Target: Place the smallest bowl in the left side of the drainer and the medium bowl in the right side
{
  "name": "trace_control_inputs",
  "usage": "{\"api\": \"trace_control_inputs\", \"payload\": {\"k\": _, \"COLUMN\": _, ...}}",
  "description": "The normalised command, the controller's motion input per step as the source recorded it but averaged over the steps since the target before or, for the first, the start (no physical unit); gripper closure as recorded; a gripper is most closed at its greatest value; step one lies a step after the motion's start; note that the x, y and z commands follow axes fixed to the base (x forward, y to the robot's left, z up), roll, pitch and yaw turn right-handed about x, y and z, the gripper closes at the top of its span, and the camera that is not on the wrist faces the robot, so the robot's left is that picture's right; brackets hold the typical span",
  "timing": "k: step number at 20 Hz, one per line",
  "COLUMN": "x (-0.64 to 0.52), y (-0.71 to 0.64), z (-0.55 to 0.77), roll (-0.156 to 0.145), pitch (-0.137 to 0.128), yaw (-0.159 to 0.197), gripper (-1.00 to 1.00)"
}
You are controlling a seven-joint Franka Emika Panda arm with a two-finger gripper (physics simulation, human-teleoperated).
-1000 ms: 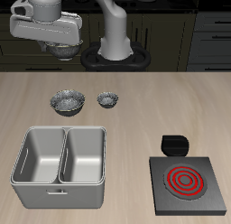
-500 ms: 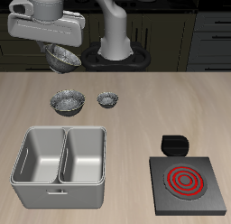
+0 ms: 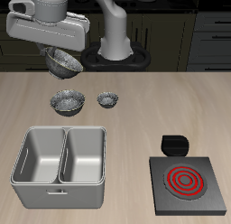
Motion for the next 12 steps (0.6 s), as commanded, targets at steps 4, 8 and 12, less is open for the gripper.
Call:
{"api": "trace_control_inputs", "payload": {"k": 4, "x": 0.4, "y": -0.12, "z": -0.05, "roll": -0.039, "pitch": 0.024, "yaw": -0.022, "gripper": 1.0}}
{"api": "trace_control_inputs", "payload": {"k": 8, "x": 0.5, "y": -0.04, "z": -0.09, "roll": -0.023, "pitch": 0.027, "yaw": 0.003, "gripper": 1.0}}
{"api": "trace_control_inputs", "payload": {"k": 12, "x": 0.3, "y": 0.14, "z": 0.01, "roll": 0.009, "pitch": 0.007, "yaw": 0.033, "gripper": 1.0}}
